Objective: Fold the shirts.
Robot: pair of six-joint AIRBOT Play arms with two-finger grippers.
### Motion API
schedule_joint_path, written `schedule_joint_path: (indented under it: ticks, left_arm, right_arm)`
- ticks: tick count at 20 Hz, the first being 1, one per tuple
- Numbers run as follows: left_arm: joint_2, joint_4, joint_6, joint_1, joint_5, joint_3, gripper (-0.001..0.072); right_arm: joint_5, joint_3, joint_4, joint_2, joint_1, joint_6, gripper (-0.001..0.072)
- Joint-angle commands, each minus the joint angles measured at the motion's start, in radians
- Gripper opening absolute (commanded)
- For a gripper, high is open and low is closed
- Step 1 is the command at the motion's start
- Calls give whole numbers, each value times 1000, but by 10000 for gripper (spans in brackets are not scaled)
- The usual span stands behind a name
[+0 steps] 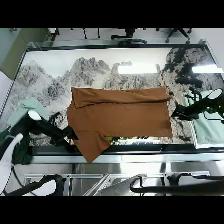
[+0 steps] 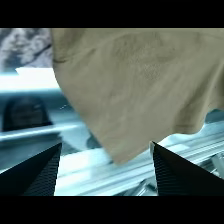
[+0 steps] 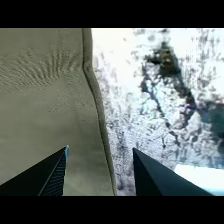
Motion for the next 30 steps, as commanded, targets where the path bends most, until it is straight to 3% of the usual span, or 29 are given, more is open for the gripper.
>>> schedule_joint_path:
  ticks: [1, 3, 4, 7, 12, 16, 17, 18, 21, 26, 30]
  left_arm:
    - [48, -192, 73, -21, 227, -187, 611]
    - [11, -210, 87, -65, 301, -198, 609]
    - [-11, -210, 91, -86, 321, -184, 554]
    - [-46, -208, 129, -117, 282, -101, 16]
    - [47, -205, 139, -112, 151, 44, 16]
    - [146, -205, 139, -112, 136, 106, 16]
    - [165, -206, 139, -112, 136, 114, 16]
    - [181, -205, 139, -112, 135, 120, 16]
    - [228, -171, 137, -112, 82, 122, 15]
    - [397, 93, 18, -112, -47, 73, 14]
    - [468, 105, 19, -113, 8, -17, 14]
  right_arm:
    - [-14, -18, 3, -43, -4, -14, 463]
    - [-13, -18, 27, -67, -2, -15, 463]
    - [-7, -18, 44, -76, -2, -32, 463]
    - [22, -18, 43, -91, 2, -68, 463]
    - [78, -28, 29, -94, 2, -72, 463]
    - [135, -119, 90, -93, 3, -97, 460]
    - [136, -143, 137, -93, 3, -117, 376]
    - [144, -154, 185, -93, 3, -144, 224]
    - [152, -155, 232, -64, 1, -151, 18]
    - [168, -156, -78, 66, -1, 52, 19]
    - [192, -153, 14, 99, 0, 48, 19]
